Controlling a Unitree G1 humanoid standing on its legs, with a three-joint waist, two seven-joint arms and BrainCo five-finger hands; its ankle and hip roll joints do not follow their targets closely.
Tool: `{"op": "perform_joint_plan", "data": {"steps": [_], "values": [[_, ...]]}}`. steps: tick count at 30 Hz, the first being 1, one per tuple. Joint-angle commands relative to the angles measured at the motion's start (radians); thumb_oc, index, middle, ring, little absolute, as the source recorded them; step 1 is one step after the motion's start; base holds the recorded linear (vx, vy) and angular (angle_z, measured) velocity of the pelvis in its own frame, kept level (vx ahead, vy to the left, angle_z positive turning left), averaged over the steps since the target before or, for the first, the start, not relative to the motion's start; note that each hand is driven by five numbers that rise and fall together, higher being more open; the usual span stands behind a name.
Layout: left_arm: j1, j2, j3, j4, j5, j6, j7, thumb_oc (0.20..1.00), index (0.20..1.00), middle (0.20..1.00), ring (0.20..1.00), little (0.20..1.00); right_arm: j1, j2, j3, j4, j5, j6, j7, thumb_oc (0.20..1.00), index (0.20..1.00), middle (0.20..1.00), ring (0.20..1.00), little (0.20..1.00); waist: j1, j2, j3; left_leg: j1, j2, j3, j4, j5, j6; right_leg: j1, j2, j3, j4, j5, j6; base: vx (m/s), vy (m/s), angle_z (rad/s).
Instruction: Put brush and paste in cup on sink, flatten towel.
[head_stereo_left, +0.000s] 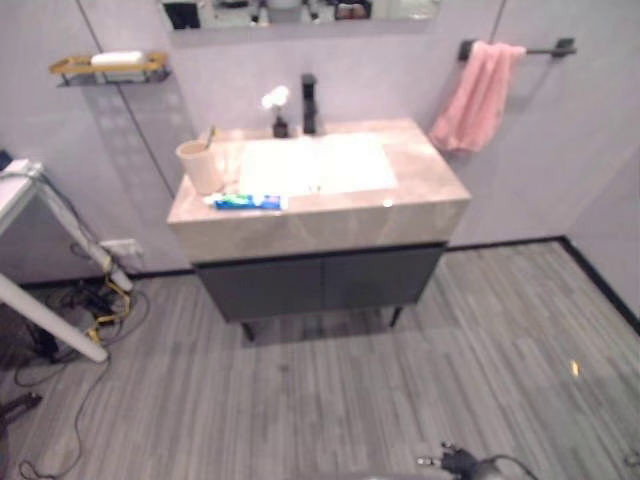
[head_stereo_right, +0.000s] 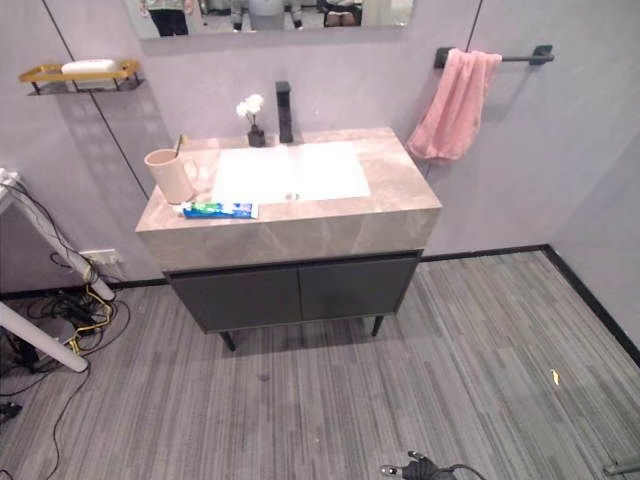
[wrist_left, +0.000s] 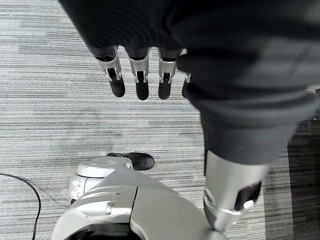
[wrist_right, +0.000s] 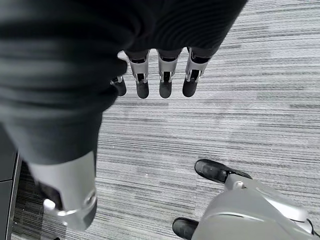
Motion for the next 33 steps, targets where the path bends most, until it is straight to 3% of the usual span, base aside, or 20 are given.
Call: {"op": "perform_joint_plan", "data": {"steps": [1,9,15,27,28,33], "values": [[-0.049,-0.007,-0.023,0.040,0.027,-0.049,0.022,1.000,1.000,1.000,1.000,1.000,-0.010,0.013,0.002,0.039,0.046,-0.008,0.035,1.000,1.000,1.000,1.000,1.000,0.022,-0.016,-0.029,0.011,-0.027,-0.006,0.011,-0.065,0.014,-0.048,0.003,-0.047,0.004,0.027,0.037,0.00,0.000,0.00],[-0.055,-0.007,-0.016,0.038,0.000,-0.058,0.025,1.000,1.000,1.000,1.000,1.000,0.006,0.020,-0.032,0.027,0.154,-0.014,0.068,1.000,1.000,1.000,1.000,1.000,0.023,-0.019,-0.023,0.008,-0.027,-0.013,0.011,-0.063,0.012,-0.047,0.003,-0.053,0.004,0.023,0.036,0.00,-0.003,0.01],[-0.061,-0.002,-0.039,0.022,0.022,-0.062,0.039,1.000,1.000,1.000,1.000,1.000,-0.007,0.010,0.007,0.005,0.075,-0.024,0.030,1.000,1.000,1.000,1.000,1.000,0.025,-0.022,-0.016,0.003,-0.027,-0.016,0.011,-0.062,0.011,-0.051,0.005,-0.055,0.004,0.023,0.036,0.00,0.000,0.00],[-0.075,0.018,-0.081,-0.100,0.021,-0.120,0.081,1.000,1.000,1.000,1.000,1.000,-0.015,-0.006,0.024,-0.107,0.105,-0.060,0.008,1.000,1.000,1.000,1.000,1.000,0.021,-0.025,0.002,-0.005,-0.026,-0.023,0.011,-0.057,0.009,-0.054,0.005,-0.068,0.004,0.023,0.037,0.00,0.001,0.02],[-0.068,0.028,-0.081,-0.172,0.000,-0.148,0.091,1.000,1.000,1.000,1.000,1.000,-0.010,-0.007,0.025,-0.168,0.115,-0.074,0.002,1.000,1.000,1.000,1.000,1.000,0.022,-0.027,0.003,-0.004,-0.025,-0.024,0.011,-0.057,0.008,-0.052,0.005,-0.073,0.004,0.021,0.037,0.01,0.000,0.06],[-0.033,0.036,-0.048,-0.239,-0.067,-0.166,0.081,1.000,1.000,1.000,1.000,1.000,0.007,-0.021,0.013,-0.234,0.131,-0.090,-0.006,1.000,1.000,1.000,1.000,1.000,0.023,-0.030,0.010,-0.004,-0.025,-0.026,0.011,-0.055,0.008,-0.052,0.004,-0.078,0.005,0.021,0.040,0.01,0.003,0.07]]}}
